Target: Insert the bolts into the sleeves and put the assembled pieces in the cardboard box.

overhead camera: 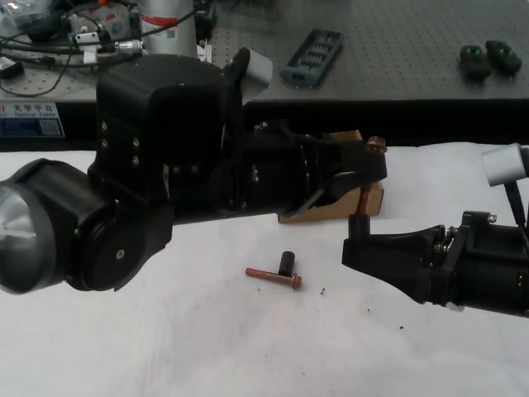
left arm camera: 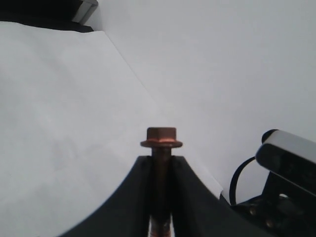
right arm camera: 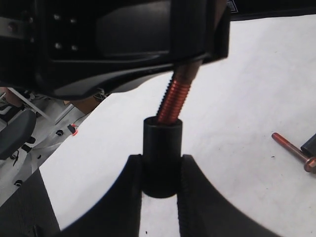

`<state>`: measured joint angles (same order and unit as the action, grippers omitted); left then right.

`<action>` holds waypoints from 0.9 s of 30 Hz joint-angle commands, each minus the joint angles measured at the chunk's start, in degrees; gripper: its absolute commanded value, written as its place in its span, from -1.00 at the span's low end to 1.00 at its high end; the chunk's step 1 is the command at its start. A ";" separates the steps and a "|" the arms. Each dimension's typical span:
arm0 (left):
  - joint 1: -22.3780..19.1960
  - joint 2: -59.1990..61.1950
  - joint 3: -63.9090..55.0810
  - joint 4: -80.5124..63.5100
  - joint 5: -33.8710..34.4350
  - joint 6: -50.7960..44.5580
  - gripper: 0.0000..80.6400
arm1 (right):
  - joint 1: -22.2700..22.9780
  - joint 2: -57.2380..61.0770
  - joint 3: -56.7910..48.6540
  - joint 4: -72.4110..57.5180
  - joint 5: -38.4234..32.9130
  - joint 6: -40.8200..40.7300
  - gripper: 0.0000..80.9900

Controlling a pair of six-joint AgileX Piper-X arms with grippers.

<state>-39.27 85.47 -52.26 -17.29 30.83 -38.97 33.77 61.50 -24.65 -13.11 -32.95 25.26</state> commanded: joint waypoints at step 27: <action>-2.50 -5.53 6.20 -3.11 -0.08 -2.64 -0.80 | -3.62 -0.43 -0.23 -0.95 0.66 0.96 -0.98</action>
<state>-40.45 81.12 -46.70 -20.41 25.02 -39.75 30.73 61.03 -24.36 -11.78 -35.67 25.89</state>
